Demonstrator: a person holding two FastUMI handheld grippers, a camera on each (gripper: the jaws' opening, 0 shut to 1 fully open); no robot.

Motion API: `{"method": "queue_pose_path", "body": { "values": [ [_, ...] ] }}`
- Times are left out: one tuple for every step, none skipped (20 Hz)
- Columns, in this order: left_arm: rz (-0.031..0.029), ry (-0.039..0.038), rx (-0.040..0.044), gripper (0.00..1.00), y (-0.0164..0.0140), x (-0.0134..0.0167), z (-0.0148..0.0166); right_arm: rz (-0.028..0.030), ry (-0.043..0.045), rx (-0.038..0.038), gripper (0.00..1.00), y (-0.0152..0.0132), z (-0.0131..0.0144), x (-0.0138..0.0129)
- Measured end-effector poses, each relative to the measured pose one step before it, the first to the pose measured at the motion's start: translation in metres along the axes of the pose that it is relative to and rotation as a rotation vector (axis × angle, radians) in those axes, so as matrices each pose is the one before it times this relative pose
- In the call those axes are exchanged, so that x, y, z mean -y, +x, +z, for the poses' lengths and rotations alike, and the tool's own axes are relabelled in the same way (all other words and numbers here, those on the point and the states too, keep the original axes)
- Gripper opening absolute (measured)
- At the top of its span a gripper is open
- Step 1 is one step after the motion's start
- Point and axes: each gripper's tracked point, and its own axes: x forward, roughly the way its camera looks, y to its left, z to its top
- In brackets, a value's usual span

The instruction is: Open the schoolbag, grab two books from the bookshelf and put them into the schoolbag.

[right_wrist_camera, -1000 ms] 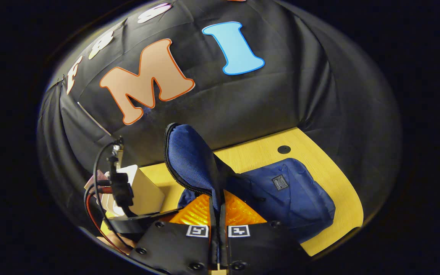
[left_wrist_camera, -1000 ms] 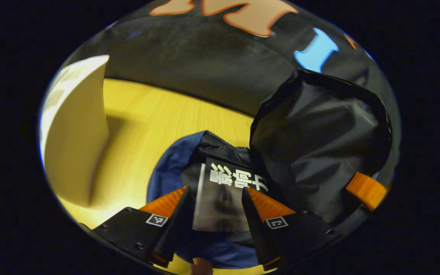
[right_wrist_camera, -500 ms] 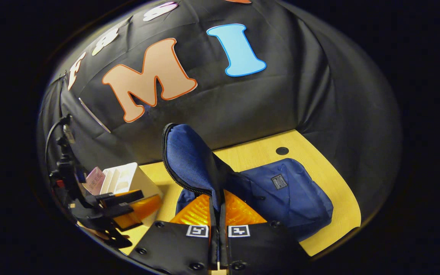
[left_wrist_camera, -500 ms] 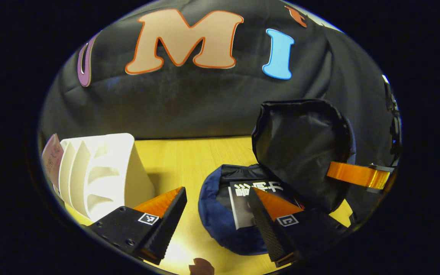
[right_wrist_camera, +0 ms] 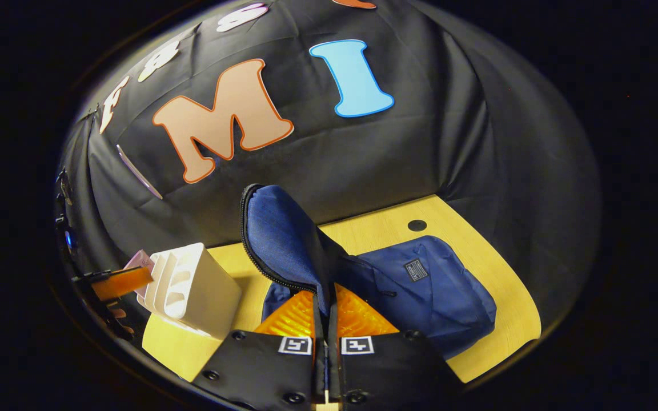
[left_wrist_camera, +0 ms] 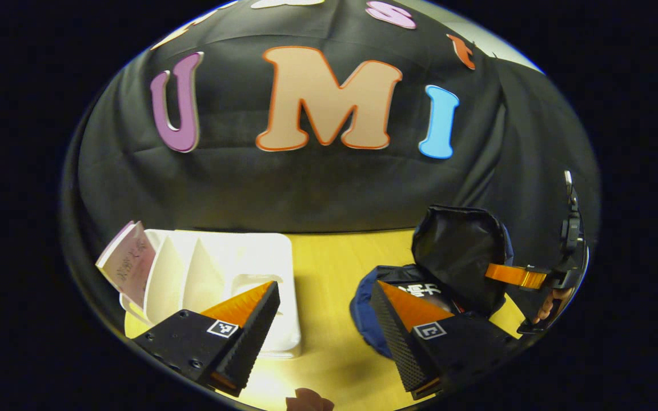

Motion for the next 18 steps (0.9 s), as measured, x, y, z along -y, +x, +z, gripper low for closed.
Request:
{"method": "queue_pose_path", "body": {
  "values": [
    [0.01296,-0.01207,-0.00340,0.95,-0.00699,-0.01771,0.00237,-0.00154,-0.00478,0.00203,0.05,-0.00062,-0.00060,-0.00003],
    [0.01152,-0.01286,-0.01537,0.94,-0.00571,-0.01687,0.00183,-0.00165,-0.00084,0.00068,0.05,0.00036,0.00058,-0.00048],
    [0.00760,-0.01092,-0.00471,0.94,-0.00576,-0.01645,0.00066,0.00237,0.00186,0.00056,0.05,-0.00017,0.00043,-0.00126],
    [0.01611,0.00282,-0.01470,0.95,-0.00395,-0.01765,-0.00050,-0.00056,-0.00200,-0.00013,0.05,0.00032,-0.00087,-0.00016],
    [0.02532,0.01195,-0.00998,0.95,-0.00392,-0.02147,-0.00201,-0.00082,-0.00094,0.00112,0.05,0.00045,-0.00010,0.00040],
    [0.03375,0.01917,0.00000,0.95,-0.00399,-0.02127,0.00120,-0.00190,0.00380,0.00422,0.05,0.00007,0.00101,0.00110],
    [0.02827,0.01803,0.00035,0.95,-0.00200,-0.01984,0.00170,-0.00236,0.00593,0.00358,0.05,-0.00017,0.00005,0.00097],
    [0.02396,0.00815,0.00088,0.95,-0.00440,-0.01768,0.00033,-0.00226,0.00669,0.00067,0.05,0.00082,0.00004,0.00039],
    [0.01985,-0.00382,-0.00322,0.95,-0.00073,-0.01608,0.00123,-0.00178,0.00180,0.00091,0.05,0.00036,0.00048,0.00049],
    [0.01473,-0.01509,-0.00279,0.95,-0.00251,-0.01409,0.00105,-0.00212,-0.00394,0.00133,0.05,0.00065,-0.00074,0.00042],
    [0.01070,-0.01880,-0.00462,0.95,-0.00029,-0.01228,0.00172,-0.00259,-0.00455,0.00086,0.05,0.00022,0.00035,0.00017],
    [0.01108,-0.01612,-0.00031,0.95,-0.00076,-0.01318,0.00170,-0.00175,-0.00005,0.00236,0.05,0.00010,0.00020,0.00034],
    [0.01785,-0.00751,-0.00440,0.95,0.00070,-0.01459,0.00053,-0.00138,0.00005,-0.00034,0.05,0.00020,-0.00110,-0.00050],
    [0.01319,-0.00061,-0.00151,0.95,-0.00097,-0.01576,0.00174,-0.00209,-0.00018,0.00063,0.05,0.00012,-0.00057,0.00029],
    [0.00743,-0.00683,-0.00133,0.95,0.00095,-0.01313,0.00155,-0.00167,0.00113,0.00172,0.05,0.00080,0.00024,0.00019],
    [0.00576,-0.00915,-0.00545,0.95,0.00091,-0.01154,0.00151,-0.00272,0.00212,0.00176,0.05,0.00004,0.00051,-0.00004],
    [0.00939,-0.01033,-0.01524,0.95,0.00387,-0.01127,0.00005,-0.00182,0.00217,0.00217,0.05,0.00023,0.00048,-0.00022],
    [0.01319,-0.00928,-0.01397,0.95,0.00328,-0.01124,-0.00083,-0.00208,0.00104,0.00076,0.05,0.00030,-0.00152,0.00021]
  ]
}}
